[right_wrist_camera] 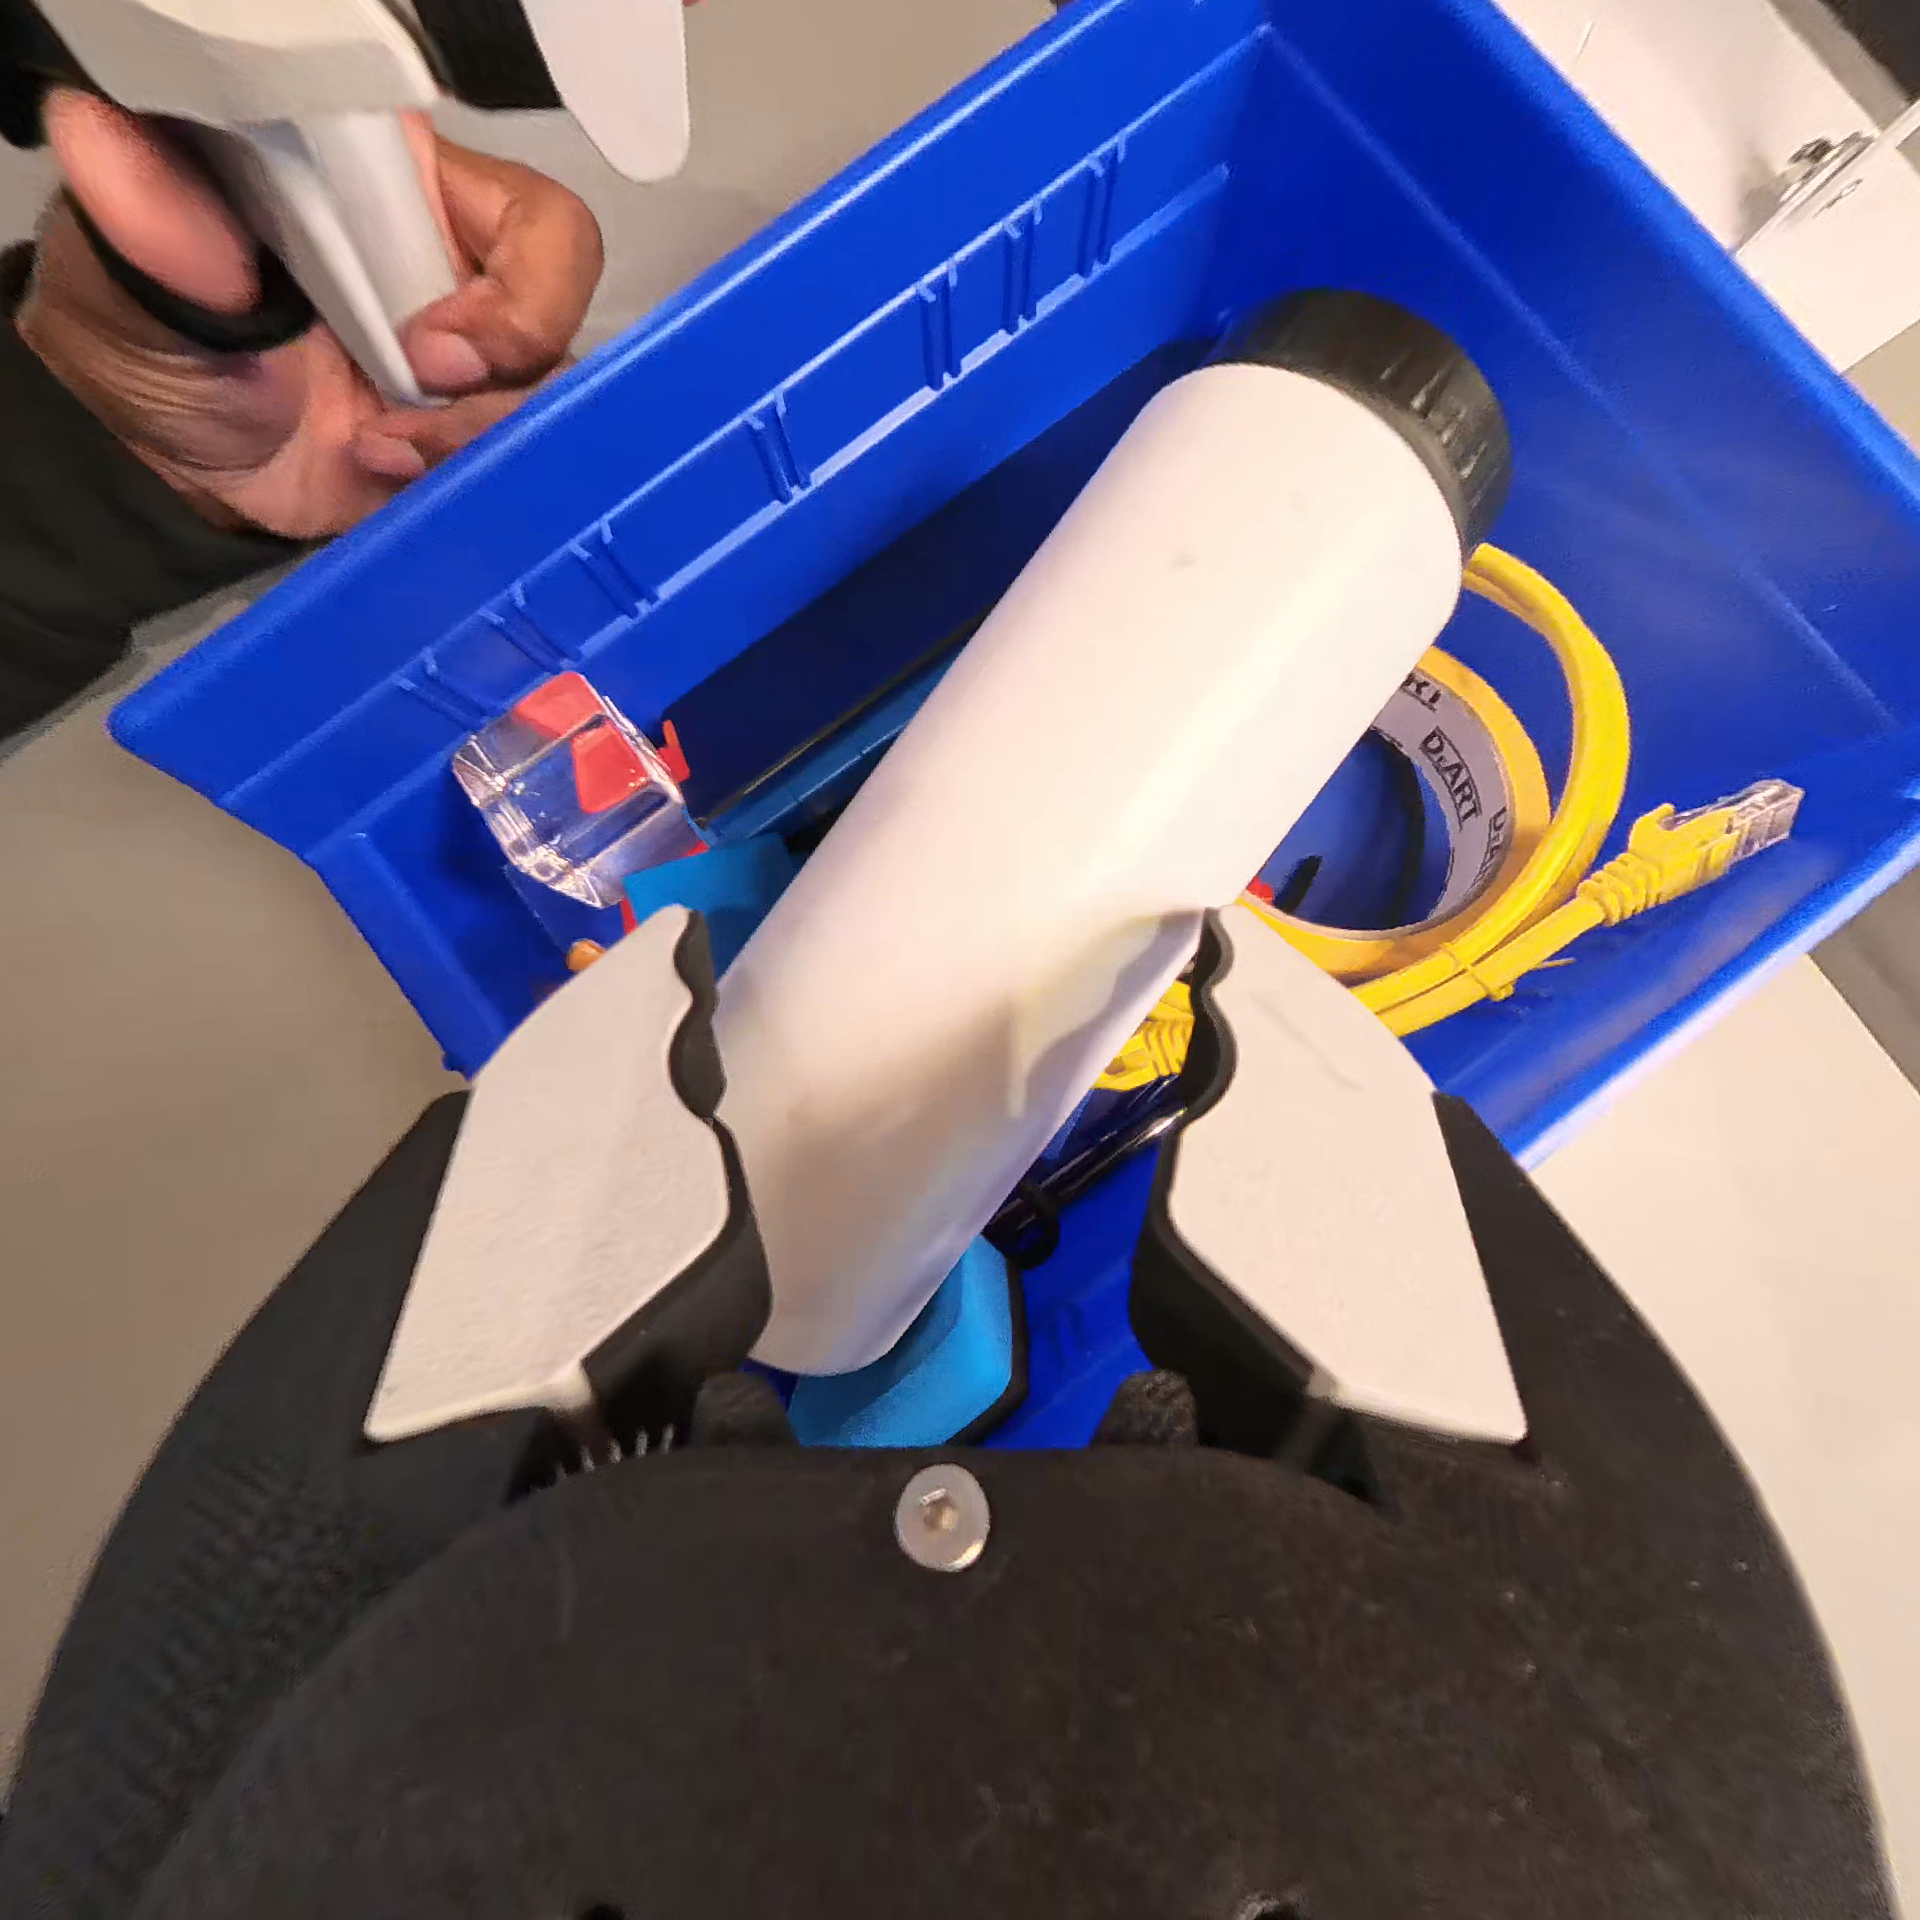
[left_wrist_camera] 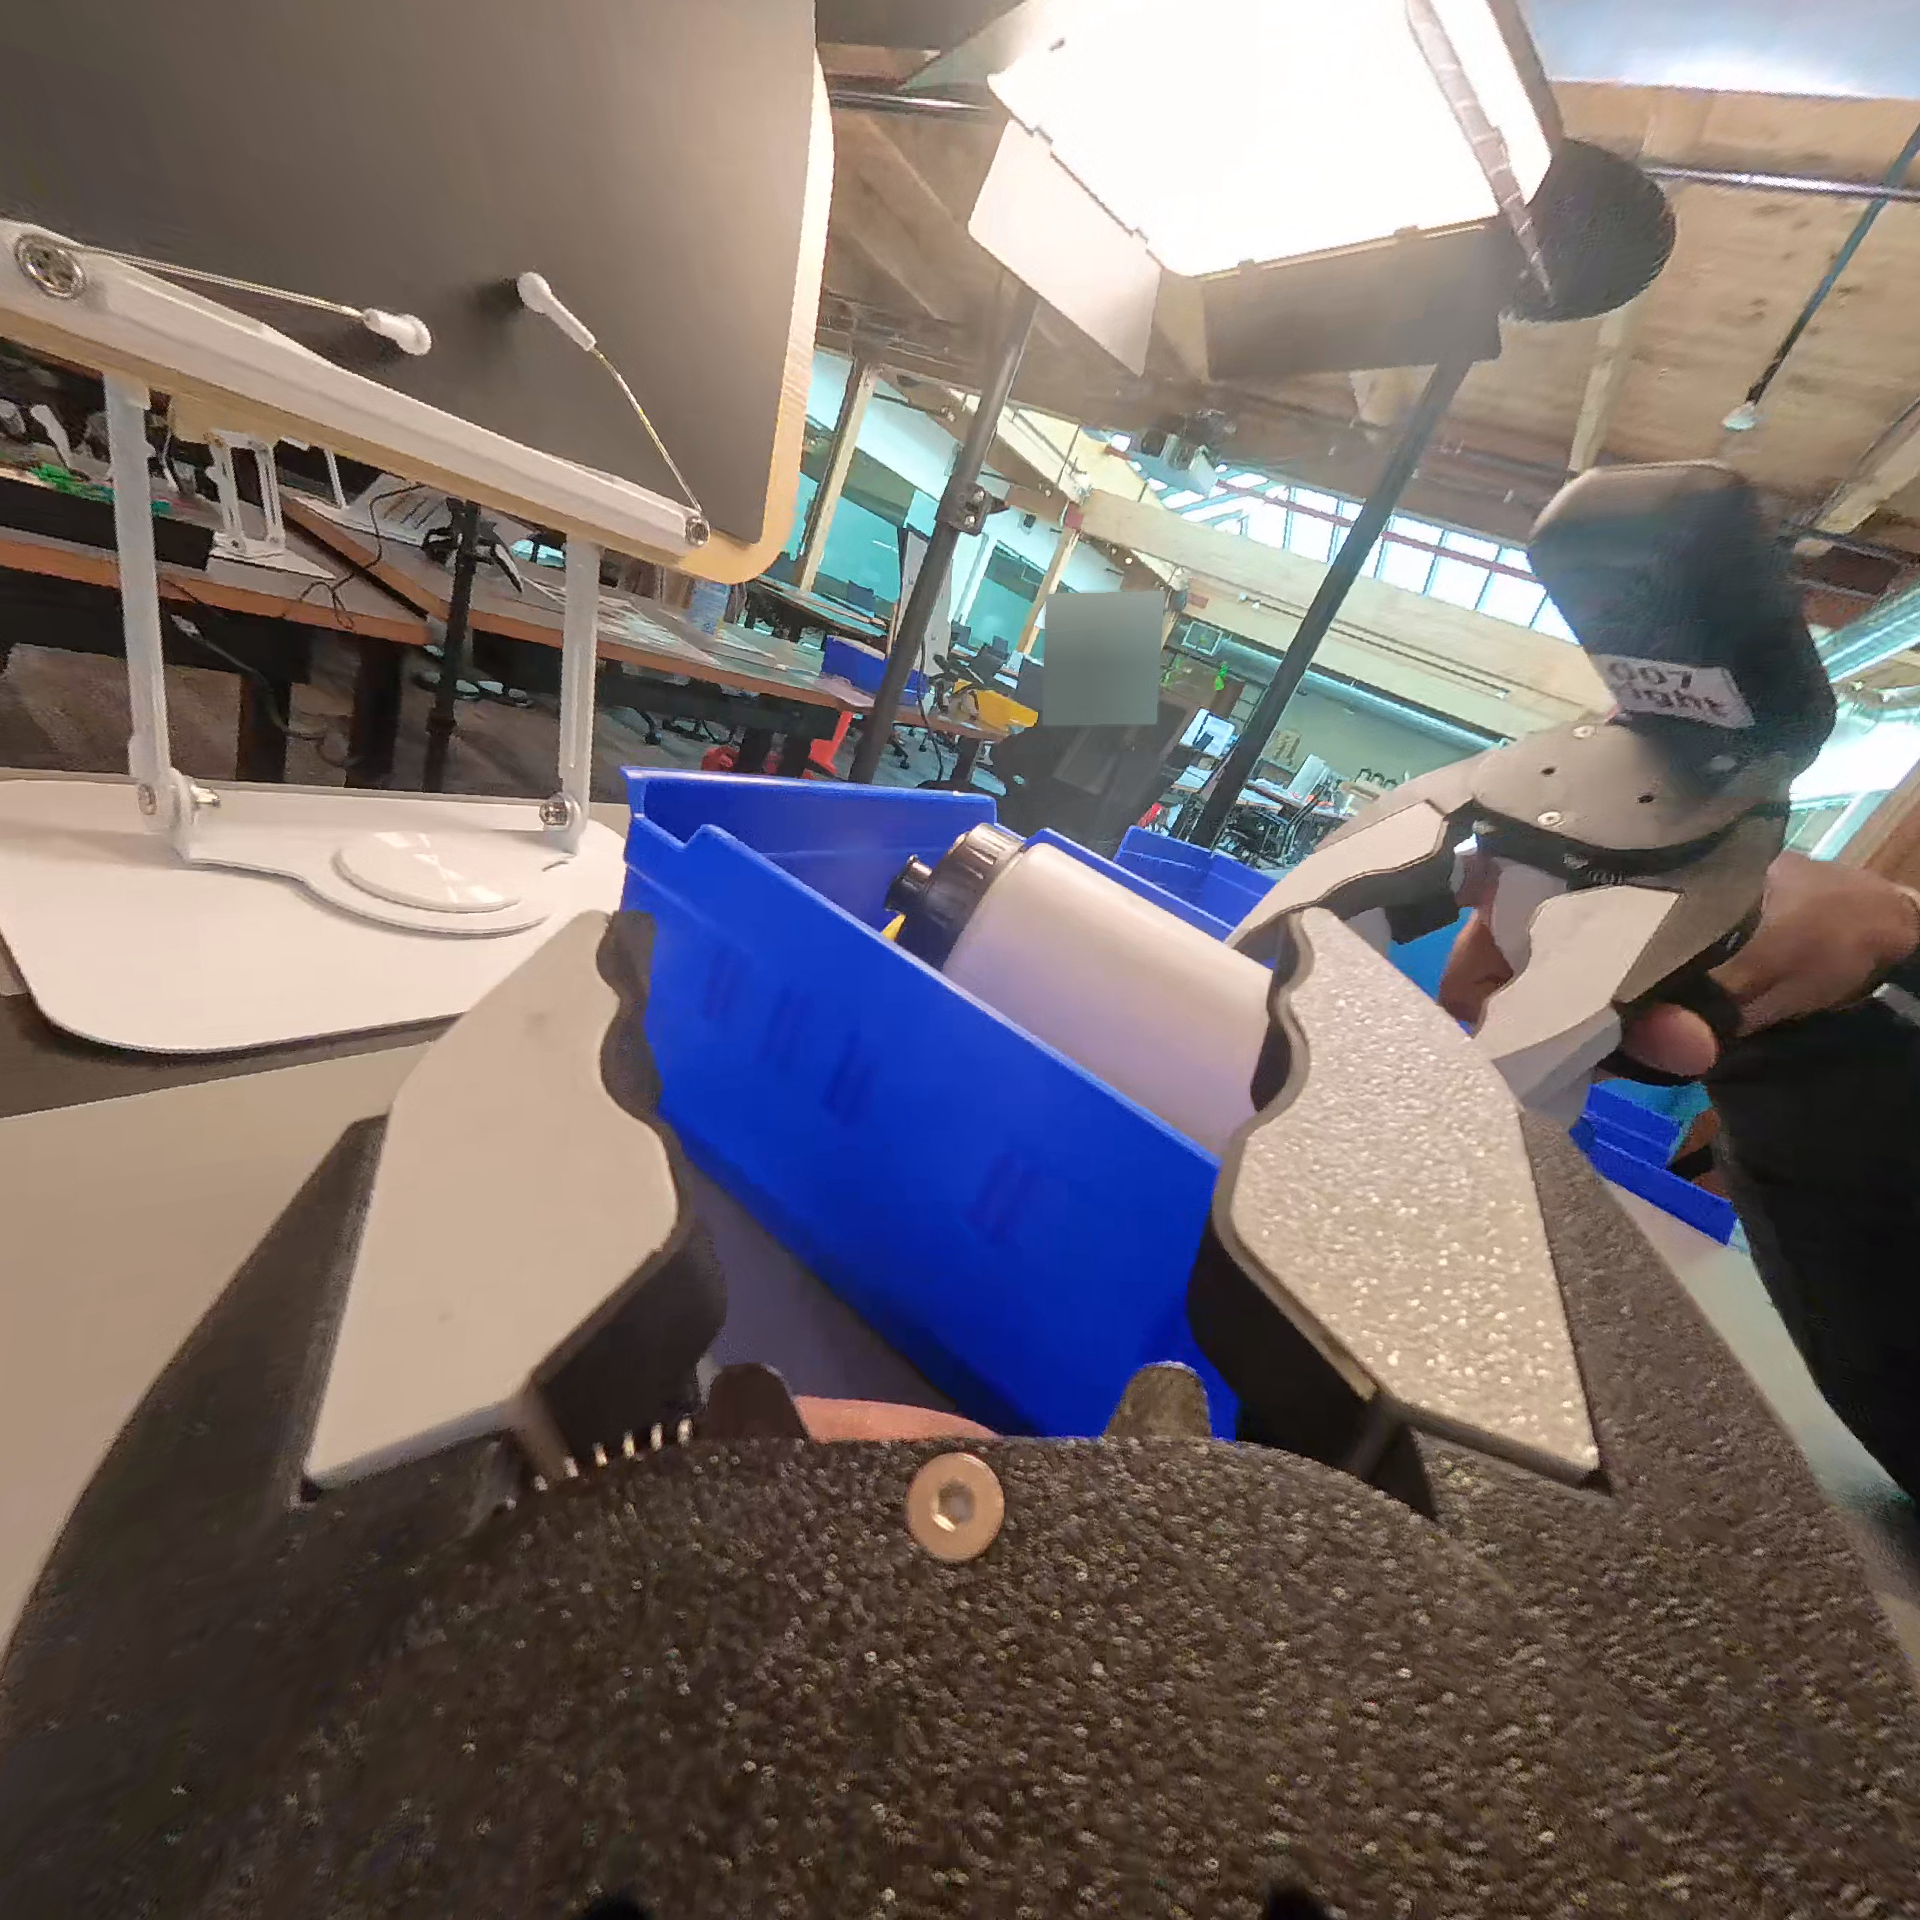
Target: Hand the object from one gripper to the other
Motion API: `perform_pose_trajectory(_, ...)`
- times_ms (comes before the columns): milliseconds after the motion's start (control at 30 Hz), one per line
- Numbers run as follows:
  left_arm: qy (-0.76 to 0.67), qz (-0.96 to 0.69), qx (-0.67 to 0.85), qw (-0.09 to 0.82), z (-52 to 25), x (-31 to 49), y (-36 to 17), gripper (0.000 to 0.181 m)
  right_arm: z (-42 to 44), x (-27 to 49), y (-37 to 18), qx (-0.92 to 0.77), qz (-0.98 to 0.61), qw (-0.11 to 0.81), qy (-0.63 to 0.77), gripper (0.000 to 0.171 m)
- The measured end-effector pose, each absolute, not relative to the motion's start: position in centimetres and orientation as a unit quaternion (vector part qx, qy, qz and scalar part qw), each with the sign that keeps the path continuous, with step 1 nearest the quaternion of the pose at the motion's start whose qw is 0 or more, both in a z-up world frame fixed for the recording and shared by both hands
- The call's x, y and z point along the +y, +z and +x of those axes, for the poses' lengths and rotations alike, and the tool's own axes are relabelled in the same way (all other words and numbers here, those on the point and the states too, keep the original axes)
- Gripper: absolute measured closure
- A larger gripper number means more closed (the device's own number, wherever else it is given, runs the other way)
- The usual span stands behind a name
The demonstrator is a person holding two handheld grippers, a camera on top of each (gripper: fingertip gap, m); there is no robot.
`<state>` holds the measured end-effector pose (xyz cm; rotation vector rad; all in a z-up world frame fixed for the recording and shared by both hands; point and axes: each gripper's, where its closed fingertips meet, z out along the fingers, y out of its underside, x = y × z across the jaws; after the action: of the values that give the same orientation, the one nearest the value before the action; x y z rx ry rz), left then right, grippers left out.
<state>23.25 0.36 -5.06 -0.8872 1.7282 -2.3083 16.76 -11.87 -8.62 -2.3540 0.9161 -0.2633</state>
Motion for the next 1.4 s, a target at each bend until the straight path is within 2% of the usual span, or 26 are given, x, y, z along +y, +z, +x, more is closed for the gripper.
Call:
perform_pose_trajectory(133, -0.755, -0.283, 0.588, 0.062, 22.8, -0.2, -5.5, 0.067, 17.1, -12.2, -8.9, 0.346, -0.892, 0.273, -0.097, 0.077)
perform_pose_trajectory(333, -0.751, -0.298, 0.587, 0.047, 22.0, -0.1, -5.8, 0.068, 17.2, -11.9, -9.5, 0.354, -0.895, 0.263, -0.065, 0.076)
perform_pose_trajectory(400, -0.75, -0.302, 0.587, 0.044, 21.7, -0.1, -5.9, 0.07, 17.6, -11.7, -10.2, 0.354, -0.904, 0.235, -0.045, 0.066)
perform_pose_trajectory(600, -0.74, -0.291, 0.605, 0.045, 20.6, -0.9, -6.2, 0.073, 18.2, -12.0, -12.2, 0.363, -0.926, 0.102, 0.003, 0.054)
perform_pose_trajectory(733, -0.742, -0.292, 0.602, 0.04, 20.4, -1.2, -6.1, 0.075, 18.7, -11.5, -13.0, 0.396, -0.916, 0.054, -0.032, 0.058)
perform_pose_trajectory(800, -0.748, -0.293, 0.594, 0.041, 20.4, -1.0, -5.7, 0.078, 19.1, -10.7, -12.1, 0.393, -0.914, 0.089, -0.05, 0.075)
perform_pose_trajectory(833, -0.751, -0.294, 0.589, 0.041, 20.4, -0.8, -5.5, 0.08, 19.0, -10.5, -11.7, 0.383, -0.916, 0.104, -0.06, 0.078)
perform_pose_trajectory(933, -0.76, -0.293, 0.578, 0.045, 20.4, -0.4, -4.9, 0.085, 18.8, -10.7, -10.6, 0.378, -0.912, 0.123, -0.098, 0.078)
perform_pose_trajectory(1033, -0.767, -0.289, 0.571, 0.044, 20.3, -0.2, -4.5, 0.087, 18.9, -10.7, -8.4, 0.378, -0.899, 0.18, -0.13, 0.079)
perform_pose_trajectory(1167, -0.785, -0.267, 0.559, 0.033, 19.4, -0.2, -2.9, 0.087, 18.2, -9.4, -3.8, 0.348, -0.867, 0.325, -0.146, 0.079)
perform_pose_trajectory(1300, -0.809, -0.217, 0.544, -0.041, 17.0, -0.7, 0.0, 0.087, 15.7, -6.7, -0.6, 0.244, -0.83, 0.478, -0.151, 0.079)
perform_pose_trajectory(1400, -0.802, -0.183, 0.563, -0.075, 15.2, -1.3, 1.5, 0.078, 13.7, -4.8, -0.8, 0.172, -0.817, 0.523, -0.171, 0.078)
